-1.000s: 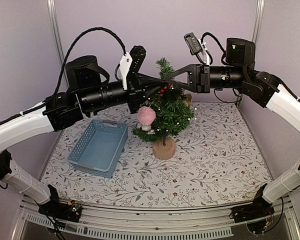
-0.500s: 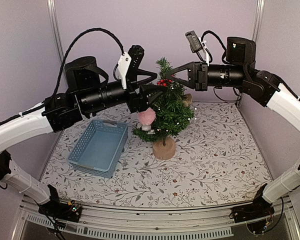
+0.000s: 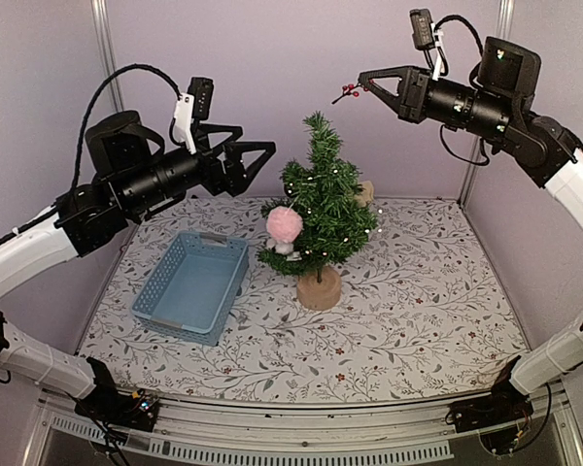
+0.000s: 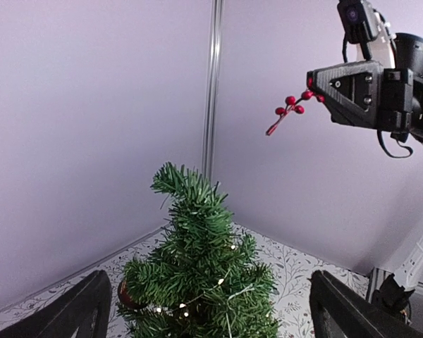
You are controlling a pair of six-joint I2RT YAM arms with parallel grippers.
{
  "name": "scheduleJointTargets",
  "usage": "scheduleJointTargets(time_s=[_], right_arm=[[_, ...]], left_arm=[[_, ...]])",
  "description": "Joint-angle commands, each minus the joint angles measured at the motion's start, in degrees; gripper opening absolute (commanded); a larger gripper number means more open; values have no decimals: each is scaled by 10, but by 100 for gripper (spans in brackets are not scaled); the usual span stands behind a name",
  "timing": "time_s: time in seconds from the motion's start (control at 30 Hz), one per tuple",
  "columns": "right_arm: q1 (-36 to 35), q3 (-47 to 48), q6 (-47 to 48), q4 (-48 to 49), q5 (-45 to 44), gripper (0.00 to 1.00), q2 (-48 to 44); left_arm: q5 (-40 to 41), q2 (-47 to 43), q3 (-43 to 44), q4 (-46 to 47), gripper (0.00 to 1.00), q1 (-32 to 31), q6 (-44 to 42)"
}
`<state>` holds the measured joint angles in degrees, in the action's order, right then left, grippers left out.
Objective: Decorate the small christmas tree
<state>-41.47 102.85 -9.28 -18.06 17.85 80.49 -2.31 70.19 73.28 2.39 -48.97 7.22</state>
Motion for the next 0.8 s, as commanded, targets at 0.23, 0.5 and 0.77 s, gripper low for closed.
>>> scheduleJointTargets(time_s=[0.23,0.5,0.77], right_arm=[[8,28,29,-45,-81,0,37],[10,29,30,-54,-64,0,64],[10,46,33,-86,-67,0,89]], left_arm=[[-11,6,-13,5,99,16,17],[-20,5,-17,0,99,26,15],[-19,0,-23,-3,99,30,14]])
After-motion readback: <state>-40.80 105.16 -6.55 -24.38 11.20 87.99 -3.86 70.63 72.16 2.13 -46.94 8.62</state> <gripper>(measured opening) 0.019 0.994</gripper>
